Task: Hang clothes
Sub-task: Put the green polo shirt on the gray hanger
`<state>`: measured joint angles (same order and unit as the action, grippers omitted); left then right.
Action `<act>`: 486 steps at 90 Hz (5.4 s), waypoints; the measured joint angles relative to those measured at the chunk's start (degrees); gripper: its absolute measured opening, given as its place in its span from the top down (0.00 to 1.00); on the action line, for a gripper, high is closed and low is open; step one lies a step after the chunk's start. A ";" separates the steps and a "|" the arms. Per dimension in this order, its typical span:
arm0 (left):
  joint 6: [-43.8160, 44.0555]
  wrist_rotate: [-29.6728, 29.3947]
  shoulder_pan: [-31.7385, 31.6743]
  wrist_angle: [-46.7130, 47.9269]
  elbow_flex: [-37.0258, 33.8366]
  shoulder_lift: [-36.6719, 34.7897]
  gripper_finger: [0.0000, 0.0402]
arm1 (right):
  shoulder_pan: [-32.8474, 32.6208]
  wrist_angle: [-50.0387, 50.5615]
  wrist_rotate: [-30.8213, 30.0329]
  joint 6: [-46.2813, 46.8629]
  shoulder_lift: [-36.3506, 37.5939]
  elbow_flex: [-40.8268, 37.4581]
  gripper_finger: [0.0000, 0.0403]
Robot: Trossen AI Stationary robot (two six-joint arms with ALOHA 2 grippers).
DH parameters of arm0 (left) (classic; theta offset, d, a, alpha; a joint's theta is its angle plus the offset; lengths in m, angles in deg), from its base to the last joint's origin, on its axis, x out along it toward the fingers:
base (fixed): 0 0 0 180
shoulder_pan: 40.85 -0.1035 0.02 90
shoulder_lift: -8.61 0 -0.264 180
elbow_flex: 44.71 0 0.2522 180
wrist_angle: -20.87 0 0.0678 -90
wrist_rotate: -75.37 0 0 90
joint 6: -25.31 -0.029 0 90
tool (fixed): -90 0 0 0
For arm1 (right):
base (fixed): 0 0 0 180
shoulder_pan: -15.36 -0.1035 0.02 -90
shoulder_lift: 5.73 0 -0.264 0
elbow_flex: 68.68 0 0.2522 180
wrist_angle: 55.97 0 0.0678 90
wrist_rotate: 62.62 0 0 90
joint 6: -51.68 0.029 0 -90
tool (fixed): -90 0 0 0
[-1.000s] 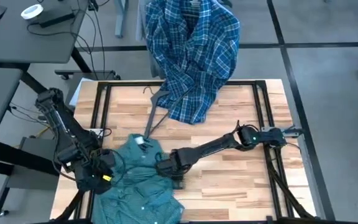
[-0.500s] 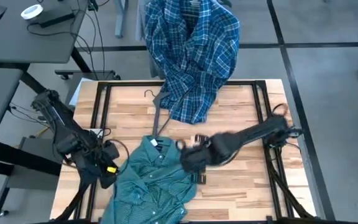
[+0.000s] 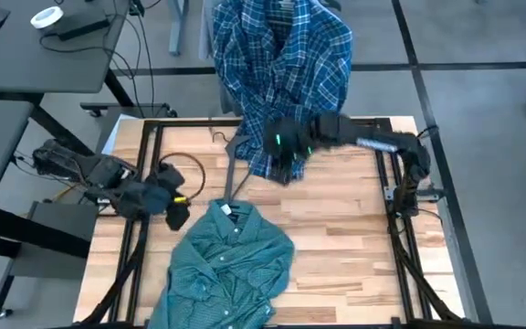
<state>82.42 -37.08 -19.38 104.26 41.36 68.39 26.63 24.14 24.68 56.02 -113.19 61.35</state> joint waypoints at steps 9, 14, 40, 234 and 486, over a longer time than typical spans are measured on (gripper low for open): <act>-0.57 -4.48 -4.81 0.20 -0.11 0.28 0.80 | 6.39 -5.49 4.86 -5.12 -2.39 -2.12 0.55; -0.75 -4.91 -9.09 -0.20 -0.11 1.19 0.79 | 9.37 -7.46 6.72 -6.57 -3.49 -3.27 0.52; -14.42 5.89 -37.35 -11.27 -0.15 13.19 0.65 | 21.28 -9.73 14.69 -12.62 -6.30 -4.18 0.46; -45.34 0.58 -47.95 -6.09 15.39 21.41 0.88 | 28.85 -7.84 22.32 -23.17 -2.20 1.20 0.46; -82.86 -34.80 -19.06 -10.50 38.73 19.65 0.88 | 11.04 -11.30 30.81 11.45 13.74 5.18 0.46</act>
<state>-0.44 -71.88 -38.43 93.77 80.09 88.04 37.67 12.84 55.49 67.47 -99.46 66.53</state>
